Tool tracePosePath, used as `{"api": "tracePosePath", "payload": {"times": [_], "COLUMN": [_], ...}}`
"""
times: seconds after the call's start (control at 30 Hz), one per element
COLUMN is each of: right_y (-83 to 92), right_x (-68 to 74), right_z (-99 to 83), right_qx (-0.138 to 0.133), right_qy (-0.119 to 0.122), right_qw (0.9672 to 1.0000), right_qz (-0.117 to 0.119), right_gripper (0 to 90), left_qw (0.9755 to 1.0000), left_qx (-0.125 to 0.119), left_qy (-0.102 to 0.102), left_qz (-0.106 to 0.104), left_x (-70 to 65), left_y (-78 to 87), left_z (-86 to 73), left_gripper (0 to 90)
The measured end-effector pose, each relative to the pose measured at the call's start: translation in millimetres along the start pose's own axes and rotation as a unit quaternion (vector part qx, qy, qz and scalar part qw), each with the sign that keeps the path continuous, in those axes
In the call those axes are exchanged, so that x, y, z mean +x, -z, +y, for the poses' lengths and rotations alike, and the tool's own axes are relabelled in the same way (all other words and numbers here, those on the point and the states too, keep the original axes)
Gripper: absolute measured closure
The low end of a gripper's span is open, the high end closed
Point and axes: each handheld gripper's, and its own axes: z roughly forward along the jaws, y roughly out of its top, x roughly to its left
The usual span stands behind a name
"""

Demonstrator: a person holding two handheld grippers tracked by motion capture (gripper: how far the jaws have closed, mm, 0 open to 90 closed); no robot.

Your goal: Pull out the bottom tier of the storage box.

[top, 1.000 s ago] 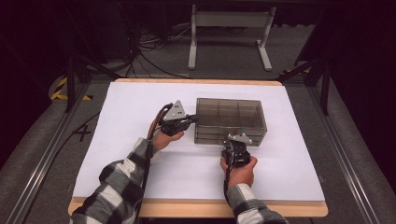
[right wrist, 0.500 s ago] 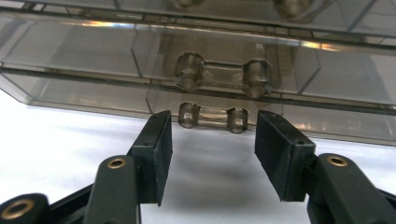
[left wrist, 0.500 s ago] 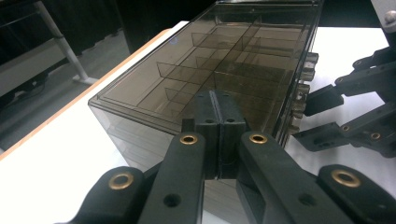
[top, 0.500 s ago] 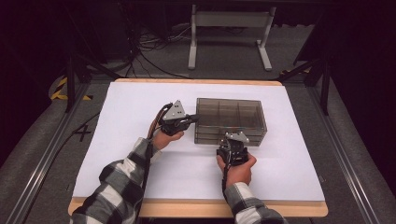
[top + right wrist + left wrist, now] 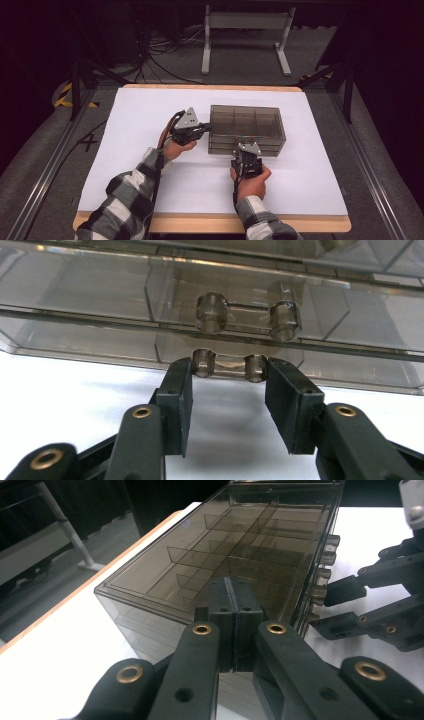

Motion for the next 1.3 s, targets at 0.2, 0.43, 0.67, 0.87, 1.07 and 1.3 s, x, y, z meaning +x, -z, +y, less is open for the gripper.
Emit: {"api": "tracePosePath", "payload": {"times": [0.2,0.43,0.67,0.87,1.07,1.3], "right_y": [-1.5,-1.3,-0.9,-0.9,-1.0,0.0], "right_x": [0.9,1.1,-0.3,-1.9,-1.3,-1.7], "right_z": [0.2,0.8,1.4,1.2,0.8,-0.2], "right_qx": [0.005,0.009,0.011,0.013,0.011,0.012], "right_qy": [-0.007,0.004,0.006,-0.001,-0.002,-0.005], "right_qw": [1.0000,0.9999,0.9999,0.9999,0.9999,0.9999], "right_qz": [-0.003,-0.008,-0.004,0.003,0.000,0.002], "right_gripper": [55.2,55.8,55.8,56.0,56.1,56.1], "left_qw": [1.0000,0.9999,0.9999,0.9999,0.9999,0.9999], "left_qx": [0.001,0.005,0.005,0.005,0.003,0.004], "left_qy": [-0.002,-0.011,-0.014,-0.015,-0.014,-0.014], "left_qz": [0.000,0.003,0.003,0.003,0.002,0.001], "left_x": [-0.1,-0.2,0.2,0.4,0.8,0.8], "left_y": [0.2,0.6,1.0,1.2,1.0,1.0], "left_z": [0.1,0.9,0.8,0.7,0.4,0.4], "left_gripper": [89.7,89.7,89.5,89.1,89.3,89.3]}}
